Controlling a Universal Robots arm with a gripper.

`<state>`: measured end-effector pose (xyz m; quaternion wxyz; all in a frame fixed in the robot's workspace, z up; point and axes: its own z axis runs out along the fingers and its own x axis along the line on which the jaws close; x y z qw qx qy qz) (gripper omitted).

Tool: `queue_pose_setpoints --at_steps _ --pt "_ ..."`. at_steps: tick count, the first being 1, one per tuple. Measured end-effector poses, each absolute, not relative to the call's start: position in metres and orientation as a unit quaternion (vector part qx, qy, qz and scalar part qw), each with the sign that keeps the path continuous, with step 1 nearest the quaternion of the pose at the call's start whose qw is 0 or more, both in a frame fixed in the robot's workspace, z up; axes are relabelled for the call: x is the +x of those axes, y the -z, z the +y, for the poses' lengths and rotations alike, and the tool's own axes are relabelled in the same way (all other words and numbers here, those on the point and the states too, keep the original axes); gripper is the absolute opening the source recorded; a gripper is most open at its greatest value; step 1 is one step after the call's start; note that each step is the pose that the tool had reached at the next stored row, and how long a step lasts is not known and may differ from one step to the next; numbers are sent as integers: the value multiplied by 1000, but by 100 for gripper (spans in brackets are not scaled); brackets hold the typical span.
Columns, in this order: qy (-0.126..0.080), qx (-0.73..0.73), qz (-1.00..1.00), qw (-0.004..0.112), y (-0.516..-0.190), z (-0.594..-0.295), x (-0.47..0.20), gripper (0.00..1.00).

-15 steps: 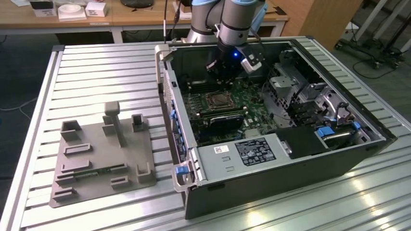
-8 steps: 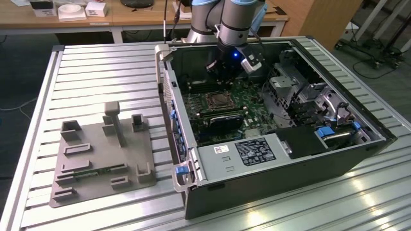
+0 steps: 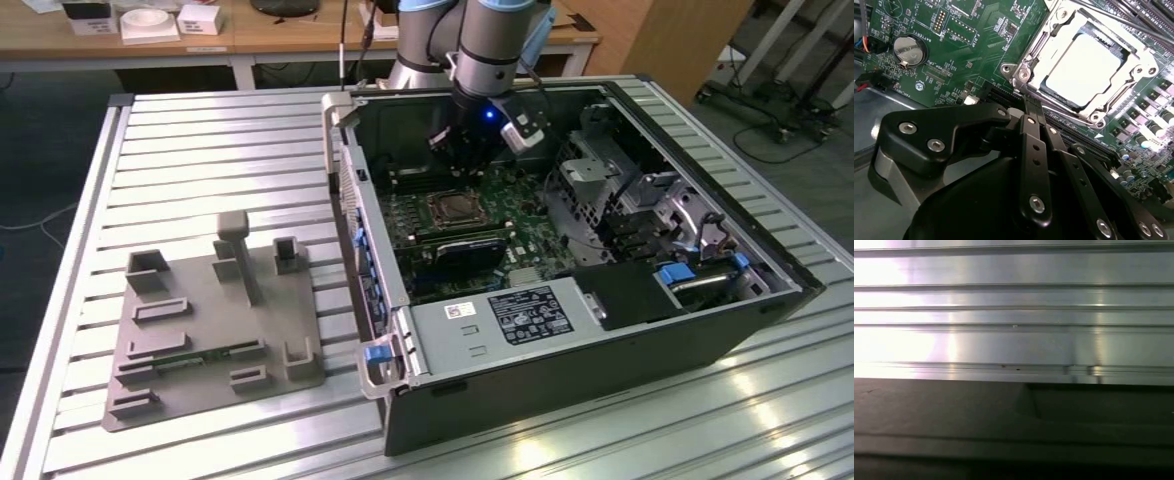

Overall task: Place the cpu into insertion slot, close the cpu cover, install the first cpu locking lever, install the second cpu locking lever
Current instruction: 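Install the first cpu locking lever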

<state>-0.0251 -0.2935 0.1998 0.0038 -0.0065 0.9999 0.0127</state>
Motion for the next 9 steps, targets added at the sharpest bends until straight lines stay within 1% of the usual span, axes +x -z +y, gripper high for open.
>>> queue_pose_setpoints --at_steps 9 --pt "-10 -7 1000 4 -199 -294 -25 10"
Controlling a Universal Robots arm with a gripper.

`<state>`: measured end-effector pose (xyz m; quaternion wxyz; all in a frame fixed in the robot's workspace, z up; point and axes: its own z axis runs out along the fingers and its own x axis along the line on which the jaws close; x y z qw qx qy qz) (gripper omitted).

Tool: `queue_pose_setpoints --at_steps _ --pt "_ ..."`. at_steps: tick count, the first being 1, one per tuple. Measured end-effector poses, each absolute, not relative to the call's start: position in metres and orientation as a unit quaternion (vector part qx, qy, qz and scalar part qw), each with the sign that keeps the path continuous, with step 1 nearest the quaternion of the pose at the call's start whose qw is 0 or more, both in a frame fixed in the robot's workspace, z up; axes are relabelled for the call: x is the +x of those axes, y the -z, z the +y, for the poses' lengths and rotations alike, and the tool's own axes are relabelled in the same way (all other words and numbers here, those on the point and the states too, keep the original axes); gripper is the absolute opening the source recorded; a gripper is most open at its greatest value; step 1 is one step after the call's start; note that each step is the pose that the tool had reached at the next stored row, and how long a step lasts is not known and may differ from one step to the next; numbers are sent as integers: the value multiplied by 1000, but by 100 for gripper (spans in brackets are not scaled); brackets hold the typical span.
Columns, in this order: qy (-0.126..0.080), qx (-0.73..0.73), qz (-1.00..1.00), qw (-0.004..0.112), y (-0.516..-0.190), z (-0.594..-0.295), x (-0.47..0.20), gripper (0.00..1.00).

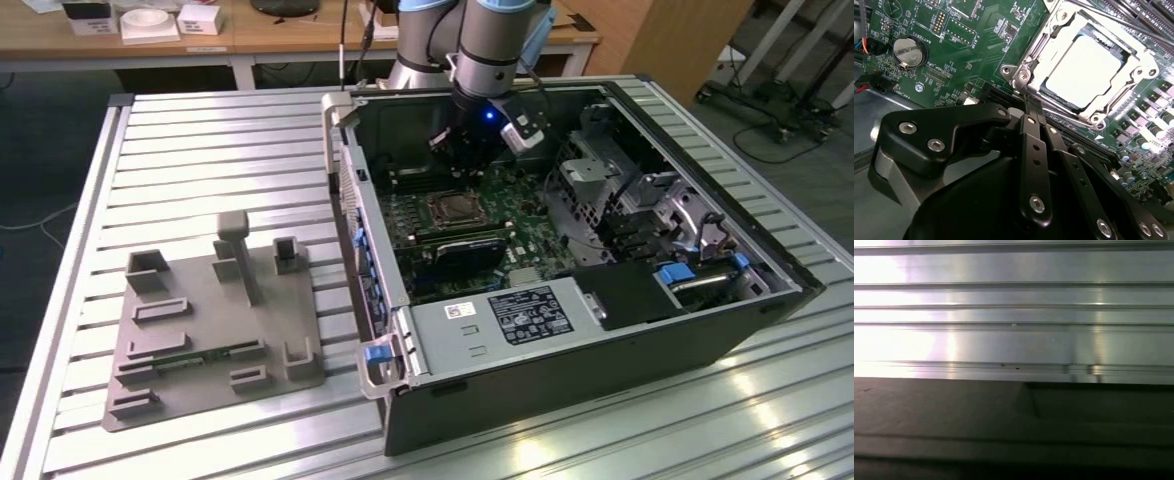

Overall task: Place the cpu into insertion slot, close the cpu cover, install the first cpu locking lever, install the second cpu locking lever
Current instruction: 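Install the first cpu locking lever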

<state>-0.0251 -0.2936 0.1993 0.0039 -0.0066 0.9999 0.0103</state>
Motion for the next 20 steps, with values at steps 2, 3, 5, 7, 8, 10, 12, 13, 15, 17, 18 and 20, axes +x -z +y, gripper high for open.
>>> queue_pose_setpoints --at_steps 2,3,5,7,8,10,12,13,15,17,18,20 --pt "-10 -7 1000 4 -201 -294 -25 10" --pt "-10 -7 1000 4 -201 -294 -25 10" --pt "-10 -7 1000 4 -201 -294 -25 10" --pt "-10 -7 1000 4 -201 -294 -25 10" --pt "-10 -7 1000 4 -201 -294 -25 10" --pt "-8 -7 1000 4 -201 -295 -25 10" --pt "-7 -7 1000 4 -200 -295 -25 10" --pt "-7 -7 1000 4 -200 -295 -25 10" --pt "-6 -7 1000 4 -200 -295 -25 10" --pt "-6 -7 1000 4 -199 -295 -25 10" --pt "-5 -7 1000 4 -199 -295 -25 10" --pt "-5 -7 1000 4 -199 -295 -25 10"
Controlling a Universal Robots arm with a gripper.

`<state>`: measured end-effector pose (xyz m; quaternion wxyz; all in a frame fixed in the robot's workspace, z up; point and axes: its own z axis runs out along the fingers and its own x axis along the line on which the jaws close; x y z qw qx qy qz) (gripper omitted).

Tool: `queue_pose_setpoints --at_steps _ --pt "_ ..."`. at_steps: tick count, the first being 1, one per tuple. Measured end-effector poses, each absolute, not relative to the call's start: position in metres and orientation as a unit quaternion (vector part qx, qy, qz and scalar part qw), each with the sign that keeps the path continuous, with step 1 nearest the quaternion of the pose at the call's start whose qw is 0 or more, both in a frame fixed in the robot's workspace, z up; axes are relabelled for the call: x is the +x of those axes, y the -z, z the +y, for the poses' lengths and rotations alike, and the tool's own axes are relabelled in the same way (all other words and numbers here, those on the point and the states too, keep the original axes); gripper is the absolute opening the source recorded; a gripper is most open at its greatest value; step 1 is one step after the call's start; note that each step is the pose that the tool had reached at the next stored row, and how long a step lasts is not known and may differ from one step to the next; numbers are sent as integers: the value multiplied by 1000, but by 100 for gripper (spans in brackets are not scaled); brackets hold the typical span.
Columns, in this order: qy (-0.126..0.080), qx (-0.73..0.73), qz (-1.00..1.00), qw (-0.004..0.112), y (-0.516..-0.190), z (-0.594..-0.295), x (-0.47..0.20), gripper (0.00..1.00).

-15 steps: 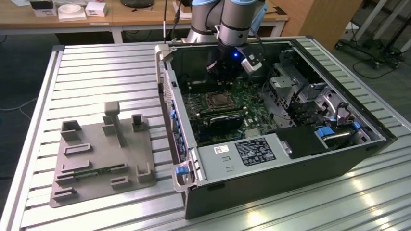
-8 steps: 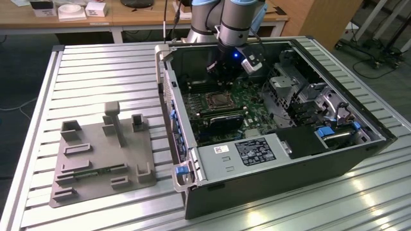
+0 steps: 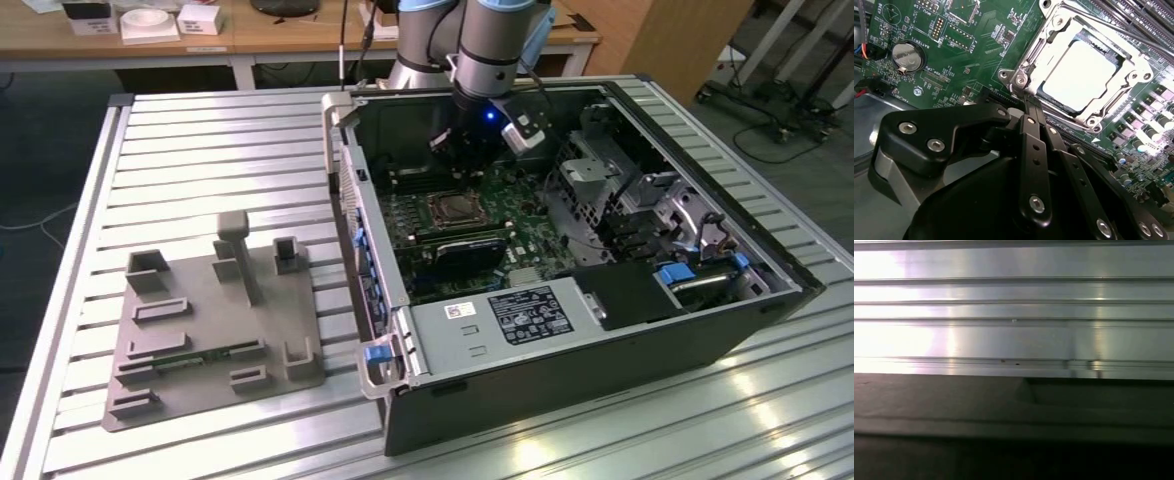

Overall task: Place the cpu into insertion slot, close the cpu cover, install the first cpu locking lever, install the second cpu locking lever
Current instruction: 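Install the first cpu locking lever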

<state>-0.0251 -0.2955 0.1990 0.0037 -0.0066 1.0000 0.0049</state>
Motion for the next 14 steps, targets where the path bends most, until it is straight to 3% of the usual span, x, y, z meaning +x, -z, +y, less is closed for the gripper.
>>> queue_pose_setpoints --at_steps 14 --pt "-2 -7 1000 4 -197 -296 -25 10"
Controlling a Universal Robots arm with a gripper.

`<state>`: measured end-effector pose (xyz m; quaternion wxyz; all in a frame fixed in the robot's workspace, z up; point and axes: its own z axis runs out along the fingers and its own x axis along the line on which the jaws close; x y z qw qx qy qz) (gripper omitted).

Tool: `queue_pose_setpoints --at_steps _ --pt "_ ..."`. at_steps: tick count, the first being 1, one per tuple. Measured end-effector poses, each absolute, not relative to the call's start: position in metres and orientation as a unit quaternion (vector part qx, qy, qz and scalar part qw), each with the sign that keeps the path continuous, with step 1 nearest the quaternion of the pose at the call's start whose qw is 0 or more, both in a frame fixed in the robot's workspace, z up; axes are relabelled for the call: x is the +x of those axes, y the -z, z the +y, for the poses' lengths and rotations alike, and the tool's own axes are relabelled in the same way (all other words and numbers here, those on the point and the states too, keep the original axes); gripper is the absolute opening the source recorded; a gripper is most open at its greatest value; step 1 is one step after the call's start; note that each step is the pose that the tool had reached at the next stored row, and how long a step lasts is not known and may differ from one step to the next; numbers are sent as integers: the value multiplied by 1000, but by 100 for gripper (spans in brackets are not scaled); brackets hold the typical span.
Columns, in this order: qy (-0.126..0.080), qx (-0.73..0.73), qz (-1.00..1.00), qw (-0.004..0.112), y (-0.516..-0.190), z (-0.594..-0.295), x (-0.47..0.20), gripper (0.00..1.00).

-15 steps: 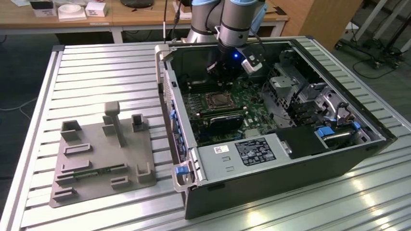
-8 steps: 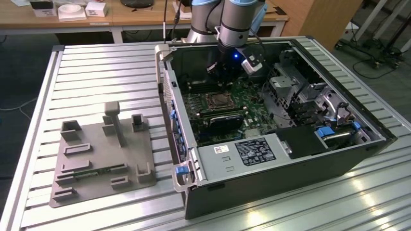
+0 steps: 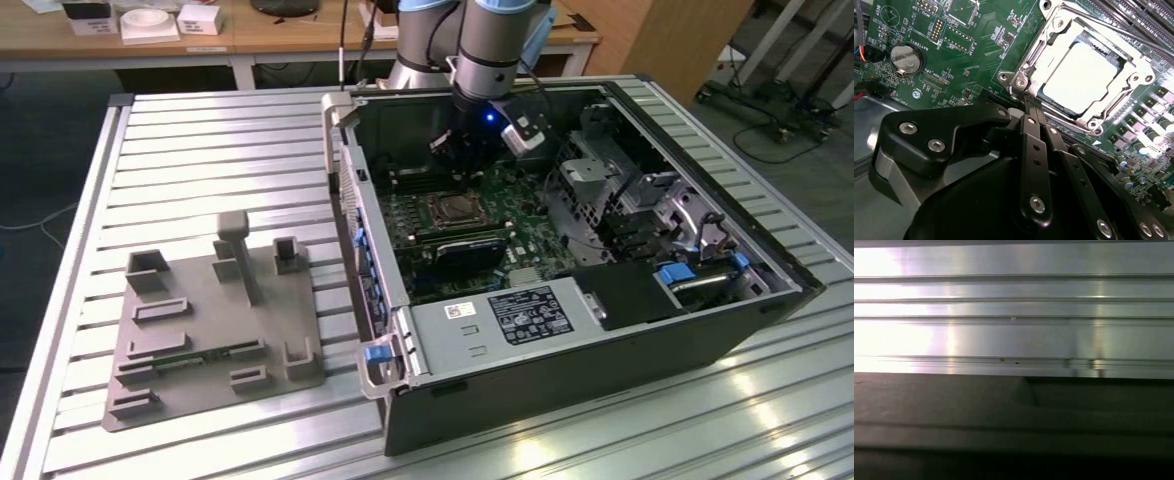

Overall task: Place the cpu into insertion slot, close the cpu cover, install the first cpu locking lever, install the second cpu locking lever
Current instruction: 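Install the first cpu locking lever, then install the second cpu locking lever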

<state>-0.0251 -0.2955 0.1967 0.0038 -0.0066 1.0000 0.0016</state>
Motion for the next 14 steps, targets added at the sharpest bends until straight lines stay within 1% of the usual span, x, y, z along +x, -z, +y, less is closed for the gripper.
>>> queue_pose_setpoints --at_steps 5,14 --pt "-2 -7 1000 4 -204 -295 -25 10" --pt "-2 -6 1000 4 -205 -295 -26 10"
